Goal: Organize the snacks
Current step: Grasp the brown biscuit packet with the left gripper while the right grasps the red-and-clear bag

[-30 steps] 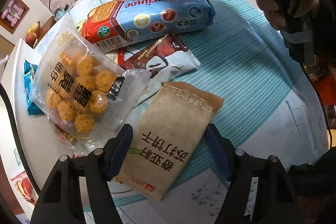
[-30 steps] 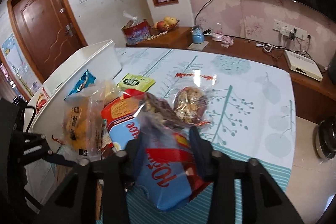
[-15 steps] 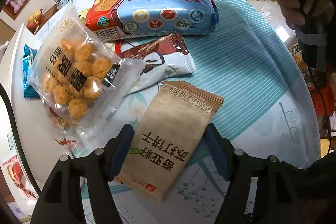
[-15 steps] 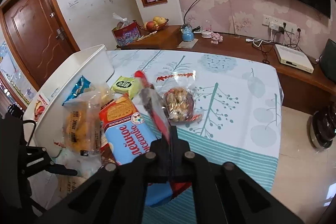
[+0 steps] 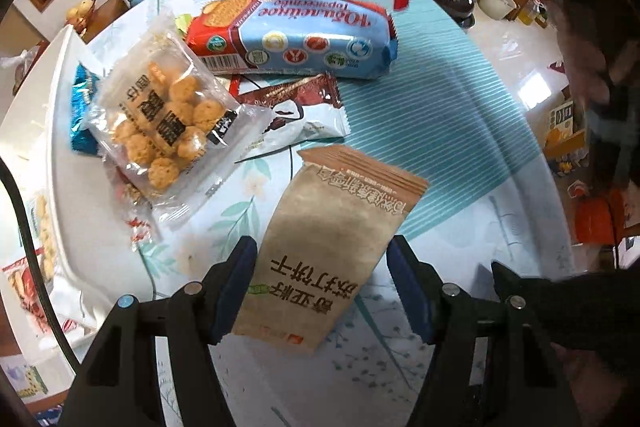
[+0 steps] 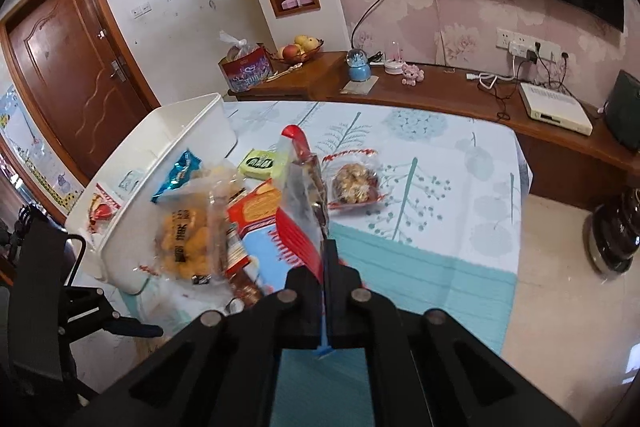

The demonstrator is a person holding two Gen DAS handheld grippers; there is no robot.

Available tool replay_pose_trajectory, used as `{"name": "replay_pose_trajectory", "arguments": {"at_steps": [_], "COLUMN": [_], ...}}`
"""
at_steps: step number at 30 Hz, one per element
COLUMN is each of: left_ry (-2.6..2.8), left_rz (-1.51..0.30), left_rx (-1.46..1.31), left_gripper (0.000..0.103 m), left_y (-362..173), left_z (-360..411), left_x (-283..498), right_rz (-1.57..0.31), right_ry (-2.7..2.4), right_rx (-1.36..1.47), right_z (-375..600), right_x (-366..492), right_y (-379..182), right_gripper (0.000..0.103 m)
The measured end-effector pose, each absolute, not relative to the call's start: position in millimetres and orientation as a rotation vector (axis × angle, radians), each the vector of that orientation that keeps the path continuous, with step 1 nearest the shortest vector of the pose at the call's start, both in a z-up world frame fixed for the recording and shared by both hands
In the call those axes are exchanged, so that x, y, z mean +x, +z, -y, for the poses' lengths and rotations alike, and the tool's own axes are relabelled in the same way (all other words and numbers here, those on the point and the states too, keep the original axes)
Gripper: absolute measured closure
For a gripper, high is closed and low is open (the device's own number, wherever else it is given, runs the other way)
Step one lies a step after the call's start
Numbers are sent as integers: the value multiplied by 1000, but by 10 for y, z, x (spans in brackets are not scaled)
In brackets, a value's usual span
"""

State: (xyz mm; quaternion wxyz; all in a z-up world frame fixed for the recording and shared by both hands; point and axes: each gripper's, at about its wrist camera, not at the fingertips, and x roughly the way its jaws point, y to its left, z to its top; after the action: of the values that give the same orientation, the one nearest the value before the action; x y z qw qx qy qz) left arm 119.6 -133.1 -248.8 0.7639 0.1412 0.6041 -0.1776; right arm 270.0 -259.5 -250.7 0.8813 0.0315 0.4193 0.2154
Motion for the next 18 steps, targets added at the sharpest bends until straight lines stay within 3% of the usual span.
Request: {"name": "replay_pose_trajectory", "arguments": {"at_steps": [2,3,4,15,18], "left_ry": [-381,-376,-363,-331,-351], "left_rz": [-1308,-1304,-1303,-1397,-1421], "left_rx": [281,272,261,101,74], "left_gripper": [39,51,92,92,84], "left_y": [-2391,-2356,-2307,-2224,-2227], "left_z": [1309,1292,1271,1142,1198], "left_x": [1139,1107,1095,1015,1013], "right_rz": [-884,-885,-888,-909,-915], "right_ry": [451,452,454,476,469], "right_rx": [88,94,100,127,134], "right_z": [2587,2581,2571,2580,2644], "right_x": [2614,2572,2517,2137,2055], "right_y": [-2469,-2449,-2421,-2215,-2186], "right_gripper": [103,103,103,103,103]}}
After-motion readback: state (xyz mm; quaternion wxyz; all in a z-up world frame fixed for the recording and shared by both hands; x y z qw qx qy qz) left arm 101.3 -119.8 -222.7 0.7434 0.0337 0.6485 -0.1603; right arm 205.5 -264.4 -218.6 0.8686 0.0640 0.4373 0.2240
